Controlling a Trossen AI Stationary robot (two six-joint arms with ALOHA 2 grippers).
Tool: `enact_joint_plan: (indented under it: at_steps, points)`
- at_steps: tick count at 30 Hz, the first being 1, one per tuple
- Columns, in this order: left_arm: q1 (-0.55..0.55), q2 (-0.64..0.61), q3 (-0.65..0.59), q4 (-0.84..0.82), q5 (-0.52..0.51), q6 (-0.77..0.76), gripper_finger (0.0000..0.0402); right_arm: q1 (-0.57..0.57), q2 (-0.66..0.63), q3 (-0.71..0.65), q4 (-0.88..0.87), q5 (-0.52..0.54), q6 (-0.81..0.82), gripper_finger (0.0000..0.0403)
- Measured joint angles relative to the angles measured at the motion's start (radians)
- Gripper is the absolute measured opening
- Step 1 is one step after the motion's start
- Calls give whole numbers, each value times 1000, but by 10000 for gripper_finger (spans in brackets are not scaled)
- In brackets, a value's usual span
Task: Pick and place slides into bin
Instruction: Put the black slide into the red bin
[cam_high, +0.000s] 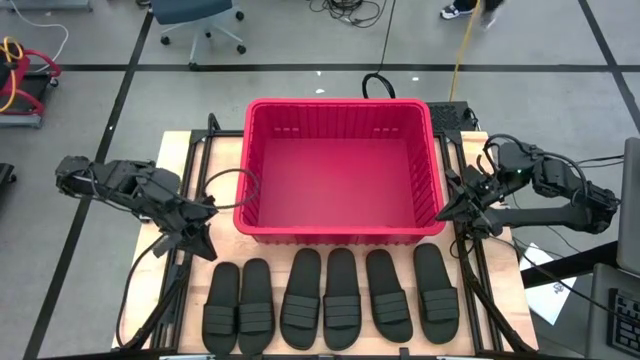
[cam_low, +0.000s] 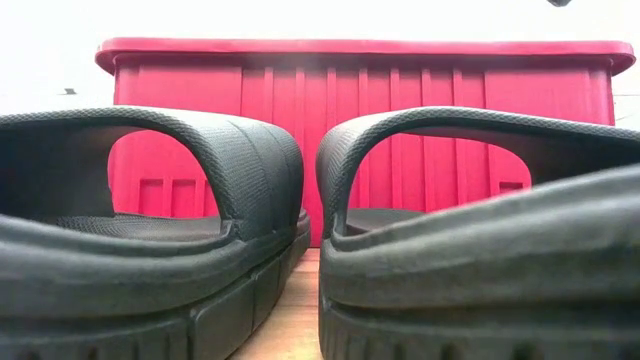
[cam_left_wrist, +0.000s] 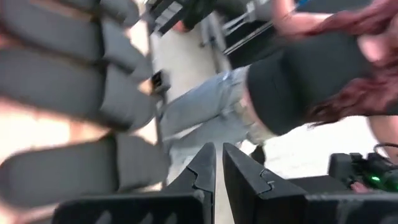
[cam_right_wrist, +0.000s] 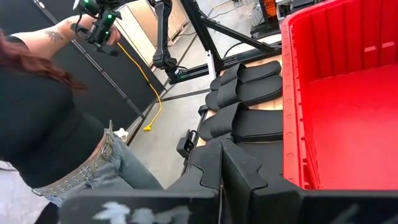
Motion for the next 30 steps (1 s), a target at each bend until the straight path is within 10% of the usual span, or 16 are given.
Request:
enact_joint_plan:
  at_steps: [30]
  points:
    - [-16, 243, -1, -289, 37, -256, 27, 0, 0, -1, 87, -2, -32, 0]
